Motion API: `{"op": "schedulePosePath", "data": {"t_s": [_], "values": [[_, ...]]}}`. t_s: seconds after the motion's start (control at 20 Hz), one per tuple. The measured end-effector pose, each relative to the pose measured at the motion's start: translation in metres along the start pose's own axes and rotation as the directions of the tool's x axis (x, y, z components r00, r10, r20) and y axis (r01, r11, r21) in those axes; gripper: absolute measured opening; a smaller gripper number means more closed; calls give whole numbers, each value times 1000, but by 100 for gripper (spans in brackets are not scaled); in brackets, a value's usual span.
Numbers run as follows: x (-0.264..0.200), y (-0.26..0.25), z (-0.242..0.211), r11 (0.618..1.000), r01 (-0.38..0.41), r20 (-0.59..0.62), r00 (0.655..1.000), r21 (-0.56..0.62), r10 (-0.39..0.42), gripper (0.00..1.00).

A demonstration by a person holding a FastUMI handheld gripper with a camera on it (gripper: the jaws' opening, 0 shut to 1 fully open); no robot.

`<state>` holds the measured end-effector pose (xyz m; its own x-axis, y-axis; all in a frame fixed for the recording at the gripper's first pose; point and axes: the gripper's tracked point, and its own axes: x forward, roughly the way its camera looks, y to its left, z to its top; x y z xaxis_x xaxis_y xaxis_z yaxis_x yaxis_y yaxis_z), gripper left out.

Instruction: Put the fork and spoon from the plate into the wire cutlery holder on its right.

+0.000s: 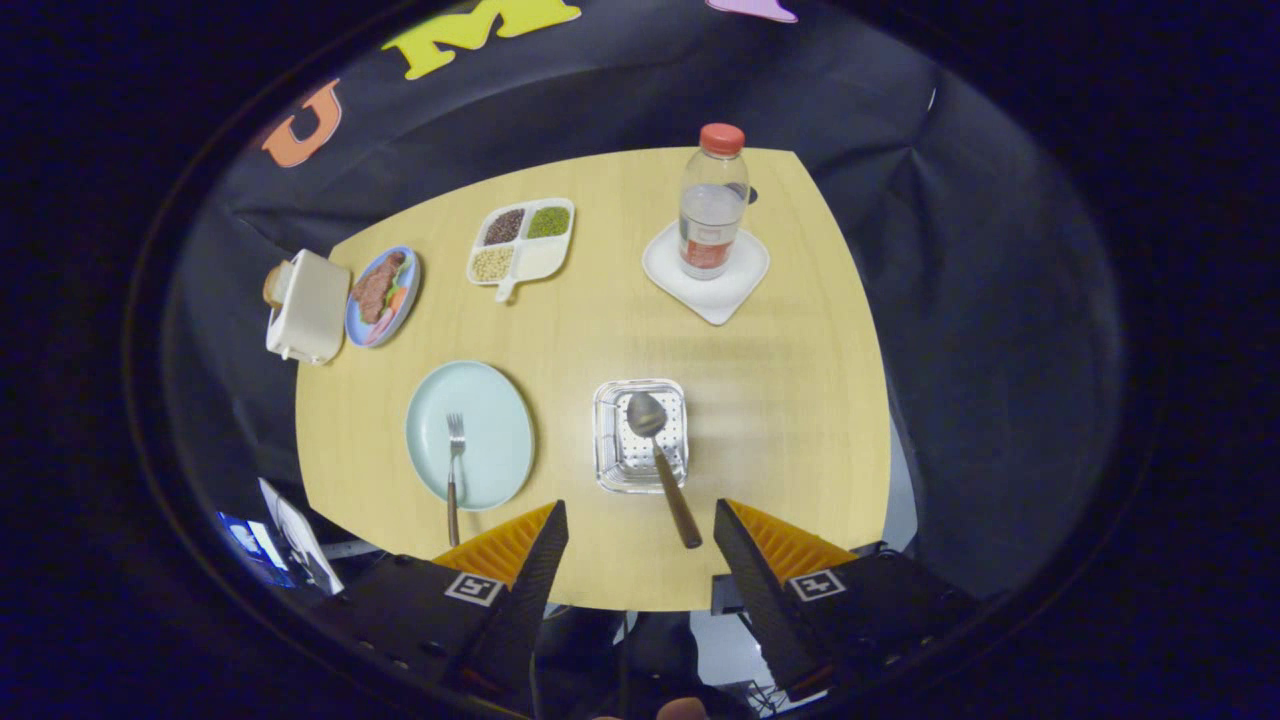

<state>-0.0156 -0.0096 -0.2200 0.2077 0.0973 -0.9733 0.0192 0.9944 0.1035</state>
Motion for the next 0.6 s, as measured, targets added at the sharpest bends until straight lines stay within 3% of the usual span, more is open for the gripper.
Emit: {"op": "schedulePosePath", "data": {"t_s": [0.3, 0.6], "values": [[2, 64, -20, 998, -50, 7, 999, -49, 50, 94], [45, 147, -69, 994, -91, -54, 995, -63, 88, 95]]}}
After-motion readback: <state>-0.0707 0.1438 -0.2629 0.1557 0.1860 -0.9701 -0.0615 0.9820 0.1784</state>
